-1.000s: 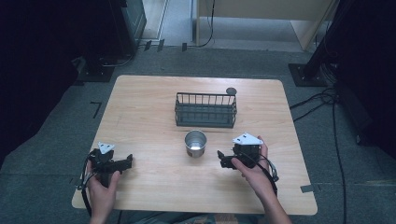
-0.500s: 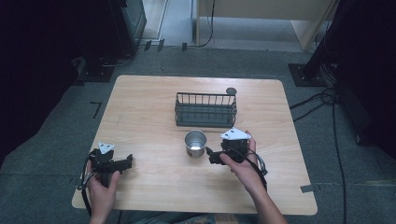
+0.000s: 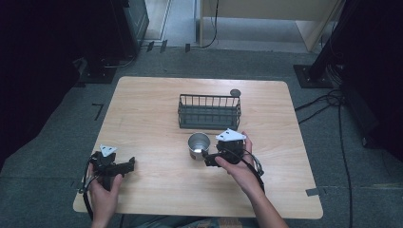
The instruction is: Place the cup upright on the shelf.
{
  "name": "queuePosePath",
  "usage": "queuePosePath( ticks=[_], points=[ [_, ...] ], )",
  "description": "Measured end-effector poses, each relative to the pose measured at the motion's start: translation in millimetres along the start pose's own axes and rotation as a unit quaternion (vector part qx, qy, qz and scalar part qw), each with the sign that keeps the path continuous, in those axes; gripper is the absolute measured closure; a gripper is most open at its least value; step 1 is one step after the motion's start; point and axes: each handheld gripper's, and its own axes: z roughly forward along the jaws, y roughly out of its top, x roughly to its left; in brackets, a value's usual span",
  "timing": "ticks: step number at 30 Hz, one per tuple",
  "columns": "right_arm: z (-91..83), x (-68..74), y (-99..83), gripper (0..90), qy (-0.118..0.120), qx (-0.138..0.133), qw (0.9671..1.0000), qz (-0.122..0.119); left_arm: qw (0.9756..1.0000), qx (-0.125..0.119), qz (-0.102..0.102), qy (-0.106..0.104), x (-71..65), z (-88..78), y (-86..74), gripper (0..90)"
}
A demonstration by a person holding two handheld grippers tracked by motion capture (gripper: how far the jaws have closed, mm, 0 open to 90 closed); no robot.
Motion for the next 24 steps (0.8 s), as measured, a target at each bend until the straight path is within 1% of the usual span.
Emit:
queuePosePath(
  ticks=[4,9,18,24],
  points=[
    [4.5,3.8,2.2,0.0,0.005,0.002,1.0000,-0.003,1.0000,0.000,0.000,0.000,0.0,0.0,0.0,0.0],
    [10.7,8.8,6.2,0.0,0.017,-0.001,0.9998,-0.005,1.0000,0.000,0.000,0.000,0.0,0.0,0.0,0.0],
    [20.7,16.4,10.0,0.0,0.022,0.003,0.9997,-0.012,1.0000,0.000,0.000,0.000,0.0,0.0,0.0,0.0],
    [29.6,21.2,10.6,0.0,0.017,0.011,0.9996,-0.018,1.0000,0.000,0.000,0.000,0.0,0.0,0.0,0.0]
  ],
)
